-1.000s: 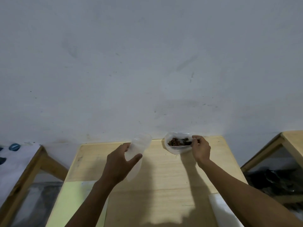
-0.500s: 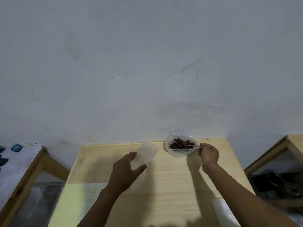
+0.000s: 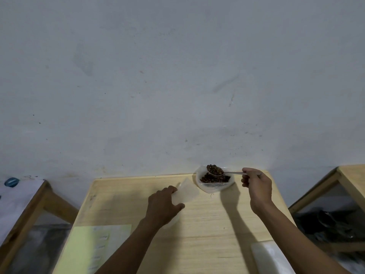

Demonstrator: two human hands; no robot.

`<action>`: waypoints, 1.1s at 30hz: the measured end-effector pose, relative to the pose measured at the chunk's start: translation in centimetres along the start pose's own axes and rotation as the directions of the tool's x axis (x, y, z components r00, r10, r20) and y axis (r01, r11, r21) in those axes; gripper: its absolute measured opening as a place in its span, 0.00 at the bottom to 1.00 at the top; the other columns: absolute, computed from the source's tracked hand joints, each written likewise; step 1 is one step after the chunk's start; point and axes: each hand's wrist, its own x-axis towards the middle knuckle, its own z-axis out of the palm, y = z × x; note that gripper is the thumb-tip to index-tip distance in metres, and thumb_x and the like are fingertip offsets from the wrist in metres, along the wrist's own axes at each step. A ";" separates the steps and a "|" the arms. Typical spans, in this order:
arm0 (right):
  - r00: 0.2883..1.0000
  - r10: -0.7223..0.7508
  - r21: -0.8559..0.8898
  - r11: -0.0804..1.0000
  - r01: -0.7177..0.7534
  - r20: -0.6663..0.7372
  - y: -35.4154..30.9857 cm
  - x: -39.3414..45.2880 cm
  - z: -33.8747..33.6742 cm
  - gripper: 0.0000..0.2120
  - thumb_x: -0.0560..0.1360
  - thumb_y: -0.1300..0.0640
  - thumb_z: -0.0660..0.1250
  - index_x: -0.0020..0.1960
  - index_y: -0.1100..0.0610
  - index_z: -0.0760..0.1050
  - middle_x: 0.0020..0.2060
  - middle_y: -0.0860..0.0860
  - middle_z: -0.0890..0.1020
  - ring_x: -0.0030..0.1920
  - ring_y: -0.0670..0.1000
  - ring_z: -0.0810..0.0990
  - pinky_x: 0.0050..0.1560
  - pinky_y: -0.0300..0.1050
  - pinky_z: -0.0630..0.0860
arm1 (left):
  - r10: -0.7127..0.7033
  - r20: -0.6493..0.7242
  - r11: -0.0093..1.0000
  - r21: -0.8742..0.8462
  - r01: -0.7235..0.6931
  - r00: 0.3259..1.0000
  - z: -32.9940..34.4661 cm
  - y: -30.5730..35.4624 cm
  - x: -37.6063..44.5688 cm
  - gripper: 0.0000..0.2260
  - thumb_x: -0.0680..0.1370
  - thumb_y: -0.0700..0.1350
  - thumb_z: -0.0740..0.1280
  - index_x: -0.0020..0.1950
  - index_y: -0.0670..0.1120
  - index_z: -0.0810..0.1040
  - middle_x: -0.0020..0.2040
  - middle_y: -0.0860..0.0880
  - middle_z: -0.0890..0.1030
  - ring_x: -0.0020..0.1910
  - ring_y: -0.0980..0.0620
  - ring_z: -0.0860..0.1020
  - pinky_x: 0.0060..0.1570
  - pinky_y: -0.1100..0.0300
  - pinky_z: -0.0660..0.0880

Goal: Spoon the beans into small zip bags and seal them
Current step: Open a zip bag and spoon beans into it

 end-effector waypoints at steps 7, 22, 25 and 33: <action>0.988 -0.036 -0.048 0.998 0.044 0.147 0.5 -3.1 0.6 0.10 0.78 0.66 0.60 0.46 0.63 0.81 0.35 0.57 0.77 0.35 0.53 0.74 0.40 0.48 0.72 | 0.011 -0.013 1.000 0.013 -0.010 1.000 0.5 0.5 2.0 0.25 0.71 0.58 0.70 0.65 0.52 0.69 0.60 0.54 0.78 0.58 0.50 0.76 0.59 0.55 0.69; 0.931 -0.128 -0.125 0.976 0.180 0.343 3.7 -5.0 3.0 0.12 0.80 0.63 0.64 0.48 0.50 0.83 0.37 0.53 0.81 0.36 0.49 0.80 0.49 0.48 0.77 | 0.029 -0.084 0.999 0.036 -0.026 0.996 2.0 -1.6 3.6 0.20 0.73 0.50 0.71 0.61 0.49 0.68 0.57 0.50 0.78 0.57 0.48 0.75 0.59 0.56 0.68; 0.927 -0.152 -0.122 0.971 0.205 0.344 4.2 -4.8 3.3 0.12 0.80 0.62 0.64 0.48 0.49 0.83 0.37 0.55 0.82 0.39 0.53 0.81 0.50 0.51 0.78 | 0.016 -0.087 0.999 0.049 -0.012 0.996 2.1 -2.0 3.8 0.21 0.73 0.51 0.71 0.62 0.49 0.69 0.58 0.50 0.78 0.58 0.47 0.75 0.61 0.56 0.68; 0.926 -0.184 -0.110 0.967 0.231 0.328 4.5 -4.2 3.8 0.11 0.80 0.61 0.64 0.50 0.48 0.83 0.43 0.49 0.85 0.47 0.56 0.82 0.54 0.53 0.79 | -0.019 -0.087 1.000 0.024 0.021 0.996 2.5 -2.8 4.6 0.22 0.71 0.51 0.72 0.61 0.49 0.70 0.57 0.50 0.79 0.57 0.47 0.77 0.61 0.54 0.70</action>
